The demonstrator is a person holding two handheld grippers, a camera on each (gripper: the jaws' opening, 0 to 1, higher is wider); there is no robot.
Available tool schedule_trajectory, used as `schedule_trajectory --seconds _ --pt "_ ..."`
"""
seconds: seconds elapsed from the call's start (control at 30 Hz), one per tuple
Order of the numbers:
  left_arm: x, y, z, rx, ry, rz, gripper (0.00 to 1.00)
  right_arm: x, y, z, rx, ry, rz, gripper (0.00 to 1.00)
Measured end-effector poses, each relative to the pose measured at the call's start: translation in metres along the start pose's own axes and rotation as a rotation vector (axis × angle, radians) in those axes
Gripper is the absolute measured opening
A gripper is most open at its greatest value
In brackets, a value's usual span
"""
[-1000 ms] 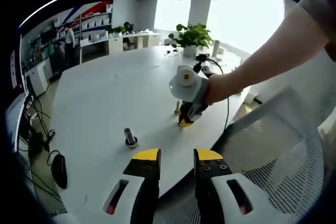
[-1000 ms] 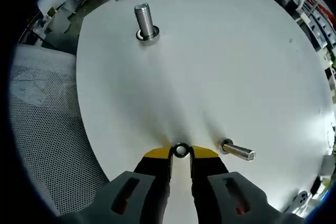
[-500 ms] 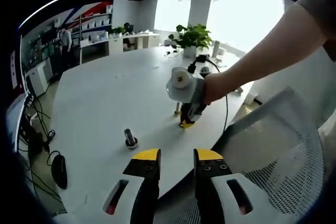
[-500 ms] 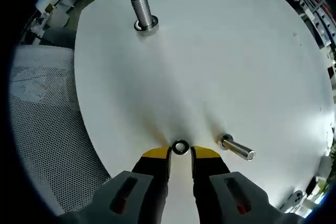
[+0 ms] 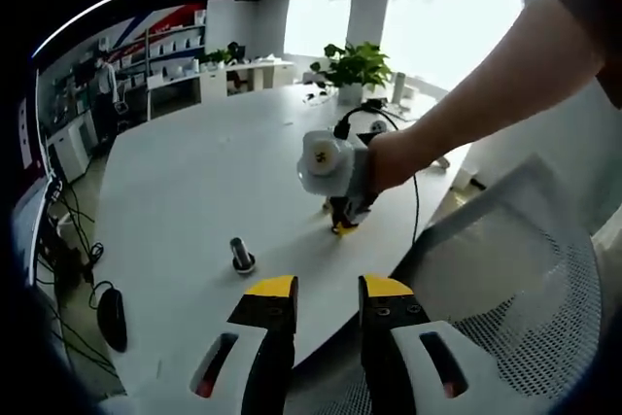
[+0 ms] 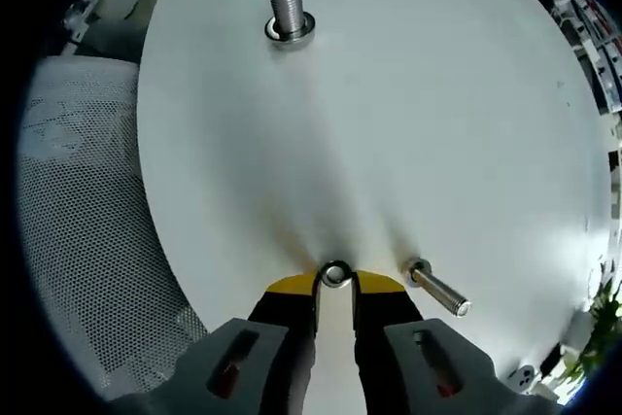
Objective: Place the washer onto the threaded stud by aligning its center hole with the stud, sliding it down to the base, and recovering from edge contact or off-axis alignment until the washer reaches the visible bottom stop.
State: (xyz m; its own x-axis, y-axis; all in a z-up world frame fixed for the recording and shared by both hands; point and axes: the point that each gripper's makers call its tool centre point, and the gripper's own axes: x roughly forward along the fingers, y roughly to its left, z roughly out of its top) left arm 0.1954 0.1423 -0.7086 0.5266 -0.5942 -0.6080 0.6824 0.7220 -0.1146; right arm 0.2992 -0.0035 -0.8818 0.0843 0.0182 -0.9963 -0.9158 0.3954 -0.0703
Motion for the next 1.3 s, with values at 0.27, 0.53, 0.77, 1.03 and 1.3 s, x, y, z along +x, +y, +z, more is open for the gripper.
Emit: schedule_trajectory --seconds 0.27,0.53,0.77,1.03,1.3 --pt "0.0 0.0 0.001 -0.006 -0.006 -0.003 0.23 -0.003 -0.001 -0.001 0.107 -0.147 -0.039 0.14" --pt "0.0 0.001 0.0 -0.007 0.0 -0.003 0.23 -0.004 -0.002 -0.005 0.208 -0.211 -0.013 0.13" --pt "0.001 0.0 0.0 -0.006 0.002 -0.005 0.23 -0.018 -0.006 -0.01 0.214 -0.237 -0.02 0.13" --pt "0.001 0.0 0.0 -0.003 0.005 -0.005 0.23 -0.033 -0.021 -0.018 0.283 -0.277 -0.046 0.13" --pt "0.001 -0.001 0.0 -0.004 0.005 -0.013 0.23 -0.052 -0.039 -0.023 0.3 -0.314 -0.095 0.14"
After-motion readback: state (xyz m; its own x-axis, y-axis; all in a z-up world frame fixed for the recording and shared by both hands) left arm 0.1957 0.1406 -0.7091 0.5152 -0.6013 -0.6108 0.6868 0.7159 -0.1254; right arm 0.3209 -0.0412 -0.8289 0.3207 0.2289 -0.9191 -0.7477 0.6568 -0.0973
